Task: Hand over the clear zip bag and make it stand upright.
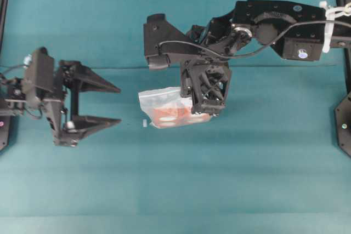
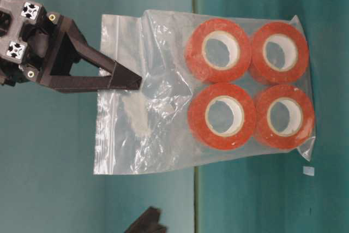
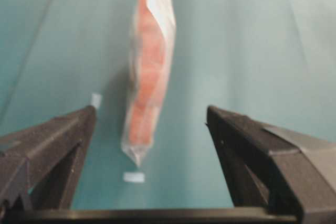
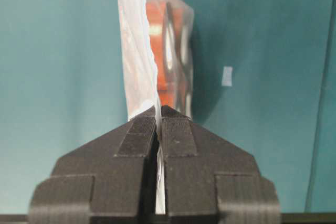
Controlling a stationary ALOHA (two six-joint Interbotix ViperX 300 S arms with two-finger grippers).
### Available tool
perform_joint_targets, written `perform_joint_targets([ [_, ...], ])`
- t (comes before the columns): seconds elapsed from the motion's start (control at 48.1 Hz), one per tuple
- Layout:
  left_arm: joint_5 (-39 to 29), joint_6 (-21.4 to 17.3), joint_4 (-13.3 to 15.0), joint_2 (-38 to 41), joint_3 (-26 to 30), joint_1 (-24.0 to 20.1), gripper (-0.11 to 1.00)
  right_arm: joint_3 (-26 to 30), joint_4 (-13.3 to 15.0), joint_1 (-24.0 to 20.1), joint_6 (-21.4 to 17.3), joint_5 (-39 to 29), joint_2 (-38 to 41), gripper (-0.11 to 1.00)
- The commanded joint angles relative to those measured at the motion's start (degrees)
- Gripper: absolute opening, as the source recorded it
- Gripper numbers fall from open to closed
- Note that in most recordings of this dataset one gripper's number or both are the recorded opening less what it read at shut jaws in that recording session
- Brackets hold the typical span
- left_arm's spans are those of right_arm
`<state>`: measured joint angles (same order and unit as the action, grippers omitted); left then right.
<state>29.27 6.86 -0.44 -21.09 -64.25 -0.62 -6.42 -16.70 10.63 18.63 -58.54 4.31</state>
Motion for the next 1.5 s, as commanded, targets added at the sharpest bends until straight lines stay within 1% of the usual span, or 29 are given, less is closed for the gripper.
perform_joint_targets([
  [0.0,1.76,-0.09,-0.18,2.29,1.49,0.97,0.95,0.44,-0.18,0.09,-0.62,0.26,-0.79,0.00],
  [0.125,4.48,-0.44,-0.18,6.86,2.37,1.41,0.95,0.44,-0.18,0.09,-0.62,0.26,-0.79,0.01],
  [0.27,11.16,-1.05,-0.18,13.62,3.87,1.41,0.95,0.18,-0.18,0.09,-0.62,0.26,-0.79,0.00],
  [0.416,14.94,-1.49,-0.18,19.16,5.89,1.05,0.95,-0.26,-0.18,0.09,-0.88,0.26,-0.97,0.00],
  [0.603,16.52,-1.67,-0.09,23.73,7.82,0.18,0.95,-0.53,-0.18,0.09,-0.97,0.26,-1.05,0.01],
  [0.853,19.60,-1.67,-0.18,29.09,8.96,-0.26,0.95,-0.62,-0.18,0.09,-1.05,0.26,-1.14,0.00],
  [0.978,20.74,-0.88,-0.18,31.46,9.84,-0.70,0.95,-0.62,-0.18,0.09,-1.49,0.26,-1.14,0.01],
  [1.082,21.80,-0.97,-0.18,32.96,11.78,-0.88,0.95,-0.62,-0.18,0.09,-1.85,0.18,-1.14,0.00],
  [1.352,21.53,-1.23,-0.18,35.95,16.96,-0.79,0.95,-0.62,-0.18,0.00,-2.20,0.26,-1.14,0.01],
  [1.477,21.53,-1.05,-0.18,37.35,17.93,-0.70,0.95,-0.62,-0.18,0.00,-2.20,0.26,-1.14,0.01],
])
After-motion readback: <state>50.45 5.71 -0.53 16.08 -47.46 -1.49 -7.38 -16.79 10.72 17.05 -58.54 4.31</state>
